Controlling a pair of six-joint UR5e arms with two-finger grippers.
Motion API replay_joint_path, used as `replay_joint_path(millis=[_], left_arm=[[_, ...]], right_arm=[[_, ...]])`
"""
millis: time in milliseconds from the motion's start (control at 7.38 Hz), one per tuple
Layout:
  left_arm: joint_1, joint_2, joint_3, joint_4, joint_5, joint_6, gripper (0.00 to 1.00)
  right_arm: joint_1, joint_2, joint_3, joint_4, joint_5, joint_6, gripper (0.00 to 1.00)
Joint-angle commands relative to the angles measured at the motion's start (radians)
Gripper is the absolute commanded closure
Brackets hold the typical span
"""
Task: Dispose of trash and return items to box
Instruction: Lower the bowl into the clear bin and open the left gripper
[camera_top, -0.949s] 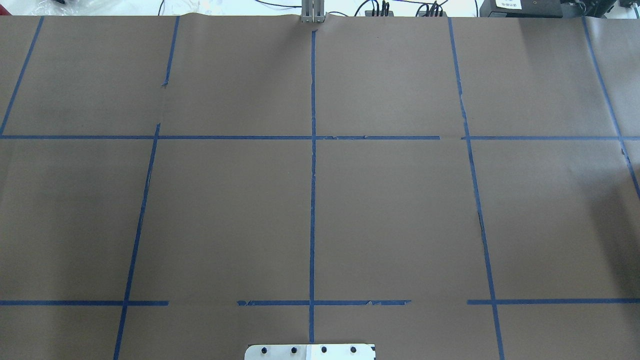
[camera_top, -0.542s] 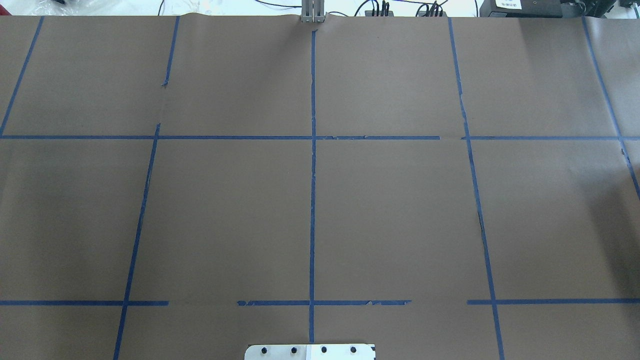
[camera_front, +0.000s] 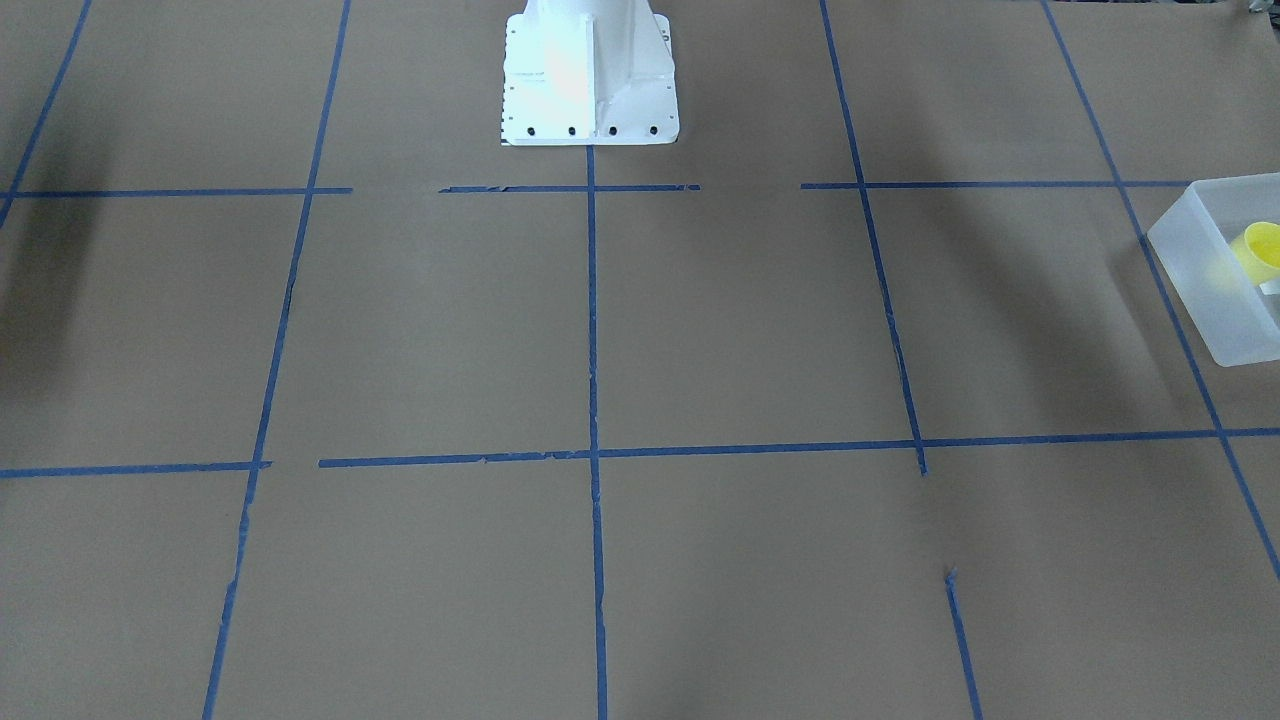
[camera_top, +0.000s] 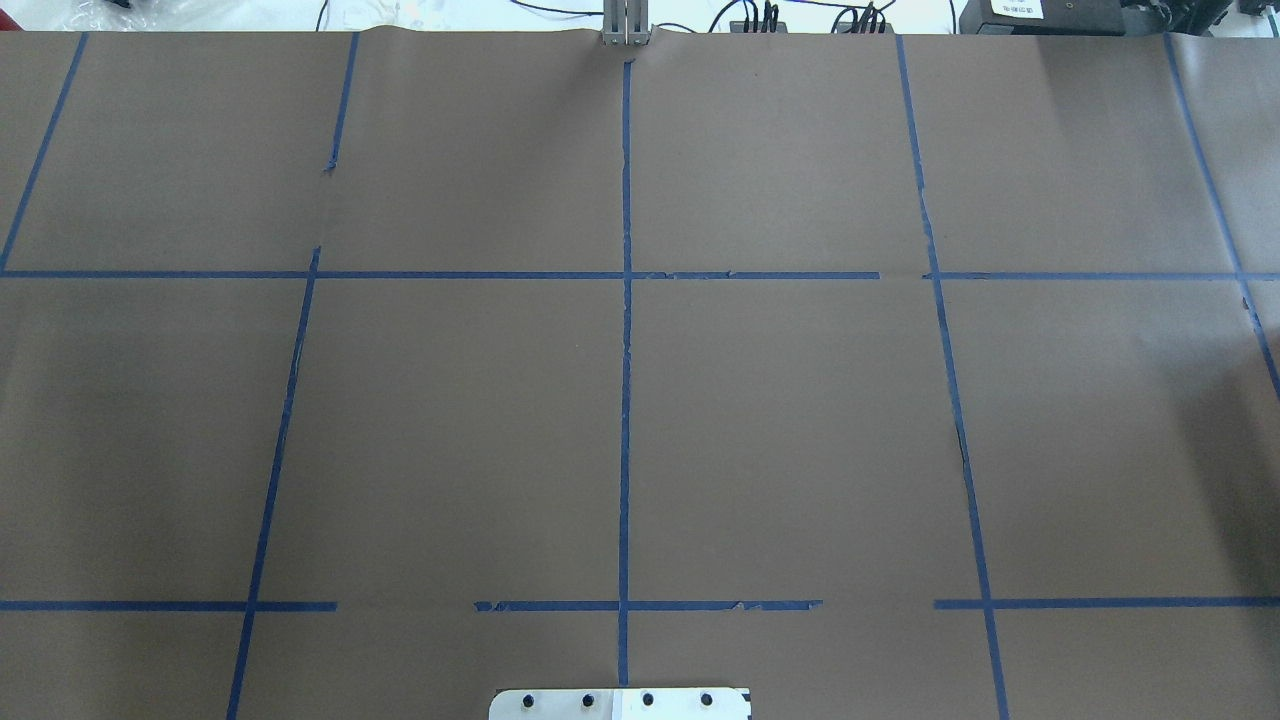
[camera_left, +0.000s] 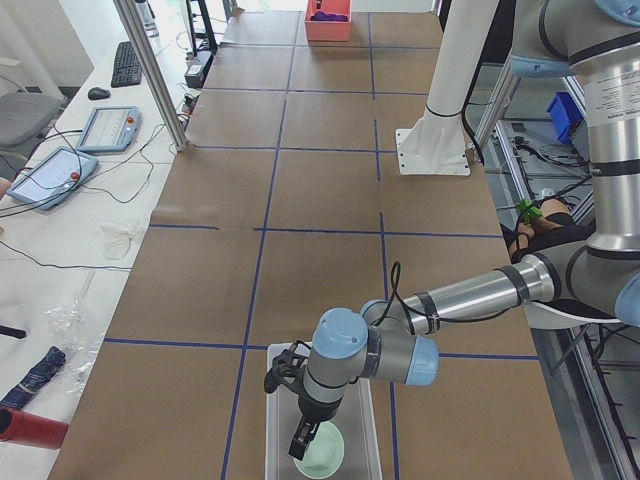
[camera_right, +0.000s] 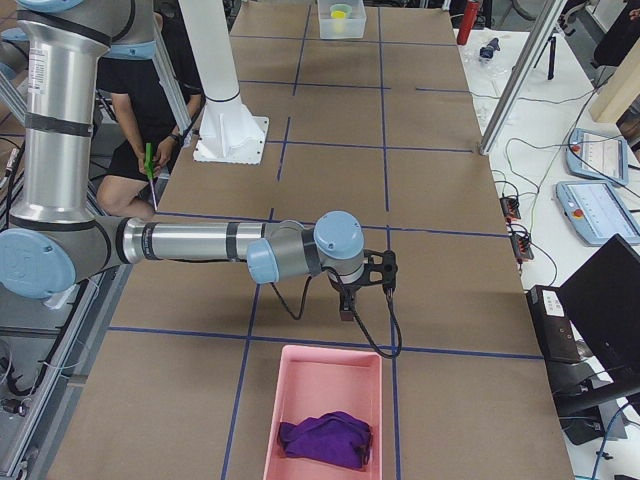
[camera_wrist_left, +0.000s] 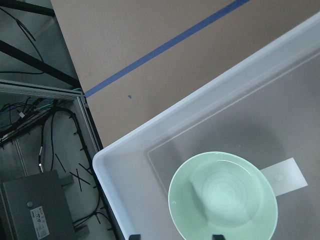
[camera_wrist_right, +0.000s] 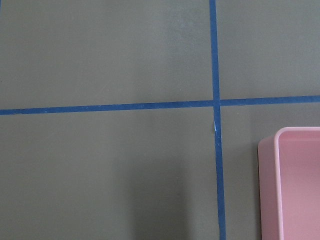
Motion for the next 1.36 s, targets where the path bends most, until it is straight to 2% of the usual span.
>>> replay_joint_path(millis=[0,271,407,542,678,949,1085,1220], left_arm=[[-0.008,-0.044,-0.061,0.015,-0.014,-0.08,0.0],[-0.004,-0.073,-0.102,0.024,-0.128,-0.229,0.0],[0.016,-0.09,-0.124,0.076,-0.203,-0.275,0.0],[0.039,-0.133,-0.144,0.181,-0.257,-0.313,0.0],[0.076,-0.161,-0.173,0.261,-0.261,-0.364,0.0],[0.085,-0.199,-0.17,0.392,-0.273,-0.403,0.0],[0.085,-0.189,-0.165,0.395,-0.322,-0.404,0.0],[0.084,-0.184,-0.165,0.394,-0.33,-0.403,0.0]], right_arm=[[-0.001,0.001,-0.001,0.0,0.0,0.0,0.0],[-0.002,0.007,-0.001,-0.002,0.0,0.0,0.0],[-0.002,0.01,-0.002,-0.002,0.0,0.0,0.0],[-0.002,0.012,-0.002,-0.002,0.0,-0.002,0.0],[-0.002,0.012,-0.001,-0.002,0.003,0.0,0.0],[-0.002,0.019,-0.001,-0.002,0.008,0.0,0.0],[-0.002,0.021,-0.002,-0.003,0.008,0.0,0.0],[-0.002,0.021,-0.002,-0.003,0.008,0.0,0.0]])
